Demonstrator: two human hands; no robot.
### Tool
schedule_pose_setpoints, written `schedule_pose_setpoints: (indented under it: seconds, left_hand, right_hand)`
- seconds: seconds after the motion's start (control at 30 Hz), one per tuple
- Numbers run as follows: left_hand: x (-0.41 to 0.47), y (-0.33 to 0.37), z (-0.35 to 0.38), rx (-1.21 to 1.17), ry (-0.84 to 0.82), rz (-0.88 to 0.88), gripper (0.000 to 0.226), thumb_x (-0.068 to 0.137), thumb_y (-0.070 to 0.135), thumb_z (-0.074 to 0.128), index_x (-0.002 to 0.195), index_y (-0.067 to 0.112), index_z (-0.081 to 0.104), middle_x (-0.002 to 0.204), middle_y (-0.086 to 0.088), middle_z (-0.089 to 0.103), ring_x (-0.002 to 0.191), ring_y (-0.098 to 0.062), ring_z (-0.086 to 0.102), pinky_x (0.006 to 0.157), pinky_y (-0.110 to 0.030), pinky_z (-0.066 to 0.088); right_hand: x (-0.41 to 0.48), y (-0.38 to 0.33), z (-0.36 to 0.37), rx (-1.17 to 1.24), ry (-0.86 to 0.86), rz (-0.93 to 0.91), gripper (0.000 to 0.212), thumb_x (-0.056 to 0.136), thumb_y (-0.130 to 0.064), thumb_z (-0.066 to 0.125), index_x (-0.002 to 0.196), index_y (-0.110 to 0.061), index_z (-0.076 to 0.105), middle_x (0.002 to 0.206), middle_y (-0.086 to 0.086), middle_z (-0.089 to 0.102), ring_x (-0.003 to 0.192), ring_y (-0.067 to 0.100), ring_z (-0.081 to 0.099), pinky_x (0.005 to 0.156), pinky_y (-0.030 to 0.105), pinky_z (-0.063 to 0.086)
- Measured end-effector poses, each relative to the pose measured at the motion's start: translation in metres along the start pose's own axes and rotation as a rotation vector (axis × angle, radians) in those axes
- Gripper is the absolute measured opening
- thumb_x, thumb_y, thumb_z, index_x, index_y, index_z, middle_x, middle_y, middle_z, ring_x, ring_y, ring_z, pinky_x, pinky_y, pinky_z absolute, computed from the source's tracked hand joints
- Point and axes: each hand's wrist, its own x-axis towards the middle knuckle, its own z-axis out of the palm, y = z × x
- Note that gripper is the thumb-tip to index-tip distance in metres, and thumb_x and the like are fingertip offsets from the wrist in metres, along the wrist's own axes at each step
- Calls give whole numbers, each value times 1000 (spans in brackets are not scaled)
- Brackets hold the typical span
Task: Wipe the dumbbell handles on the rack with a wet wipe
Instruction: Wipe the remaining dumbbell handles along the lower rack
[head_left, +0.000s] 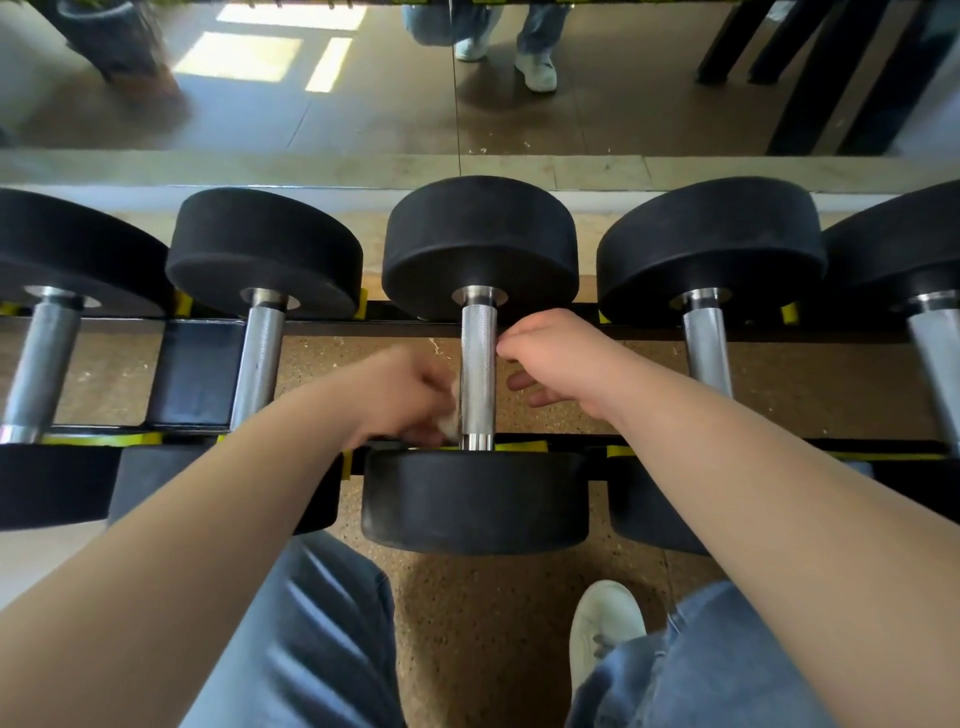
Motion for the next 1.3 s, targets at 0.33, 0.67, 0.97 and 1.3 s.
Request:
schedule_pose_setpoints:
  seconds: [0.33,0.67,0.97,1.3]
  left_hand:
    - [21,18,5,-842,-193,-74,45,78,15,35,108,4,66,98,-17,72,88,-31,69,83,-41,53]
    - [16,8,4,-686,-274,-113,64,67,14,35,121,-4,64,111,-26,70,96,-35,68,87,-41,53]
    - [3,-1,-7,-712,-238,-19,73,66,6,32,132,6,64,123,-22,69,107,-37,70,98,-49,52]
    - [-10,2,-6,-647,-239,-27,67,65,5,38,127,5,63,116,-21,72,102,-35,71,92,-45,57]
  right_hand:
    - [2,-2,-6,85,65,15,20,100,-18,58,114,-22,71,106,4,72,95,20,71,81,38,63]
    - [-9,1,-7,108,-217,236,36,102,0,45,136,-5,56,108,16,67,102,30,70,92,46,60]
    - [-3,2,-3,100,-116,89,30,93,-2,70,123,-4,67,104,12,75,85,19,77,77,35,65]
    - [-9,8,8,-87,-4,-11,28,80,-27,86,102,-15,74,100,2,74,93,18,72,84,41,63]
